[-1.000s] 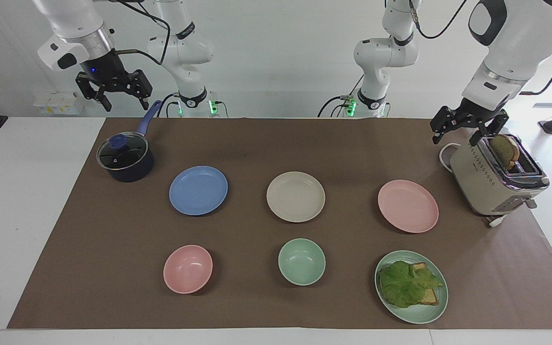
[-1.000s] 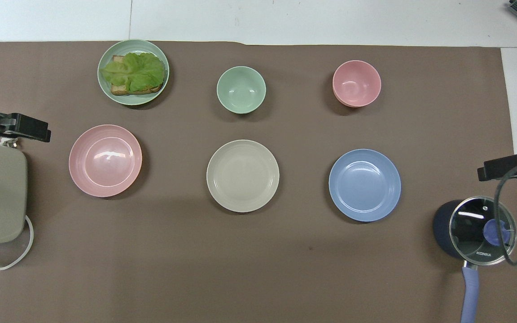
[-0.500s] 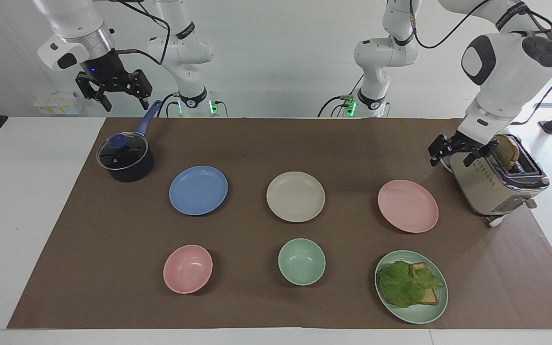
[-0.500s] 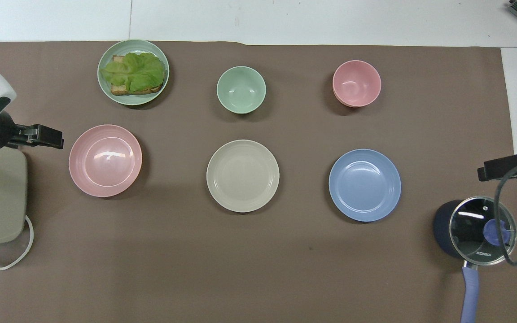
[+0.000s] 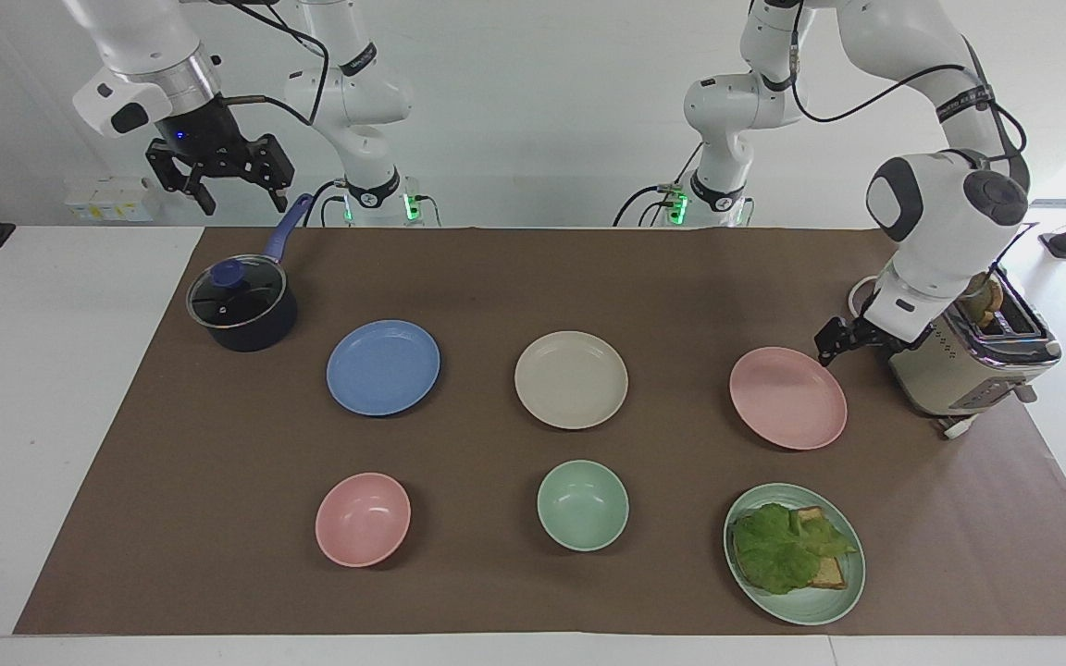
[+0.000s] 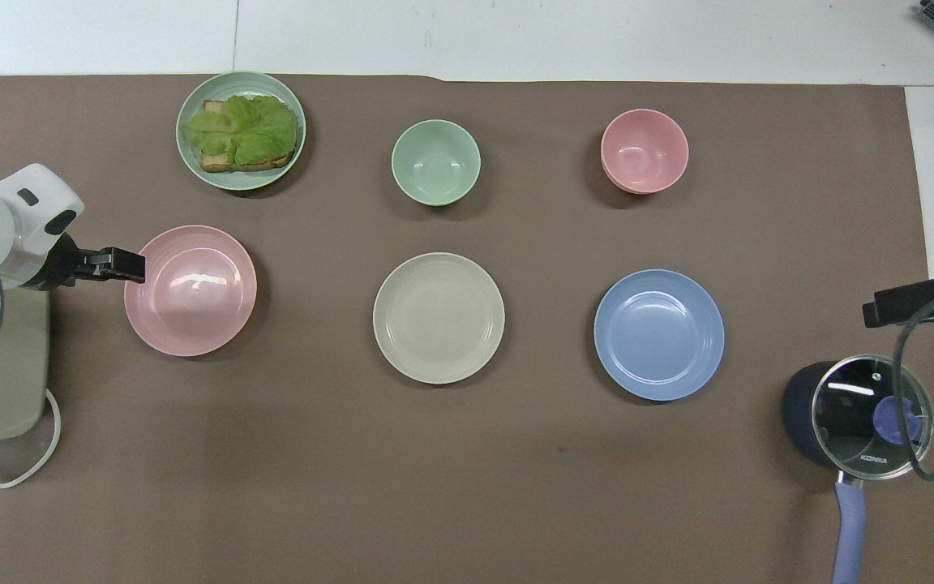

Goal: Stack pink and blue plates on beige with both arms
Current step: 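Reach the left gripper to the pink plate rim and grasp it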

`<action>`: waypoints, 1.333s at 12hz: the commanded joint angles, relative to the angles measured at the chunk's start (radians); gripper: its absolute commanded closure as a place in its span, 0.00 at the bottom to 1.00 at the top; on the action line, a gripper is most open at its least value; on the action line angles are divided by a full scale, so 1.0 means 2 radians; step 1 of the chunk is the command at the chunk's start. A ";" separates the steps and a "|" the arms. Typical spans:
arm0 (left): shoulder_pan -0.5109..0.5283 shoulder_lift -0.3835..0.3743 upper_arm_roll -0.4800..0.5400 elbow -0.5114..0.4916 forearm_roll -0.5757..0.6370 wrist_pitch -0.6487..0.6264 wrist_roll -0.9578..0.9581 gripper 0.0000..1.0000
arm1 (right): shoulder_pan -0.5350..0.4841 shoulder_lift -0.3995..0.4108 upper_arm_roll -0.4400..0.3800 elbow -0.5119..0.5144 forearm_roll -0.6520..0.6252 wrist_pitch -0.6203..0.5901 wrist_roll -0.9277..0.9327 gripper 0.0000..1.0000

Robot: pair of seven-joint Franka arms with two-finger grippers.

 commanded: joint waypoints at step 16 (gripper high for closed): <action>0.001 0.020 -0.014 -0.060 -0.014 0.041 -0.151 1.00 | -0.003 0.002 -0.001 0.004 0.009 0.004 -0.006 0.00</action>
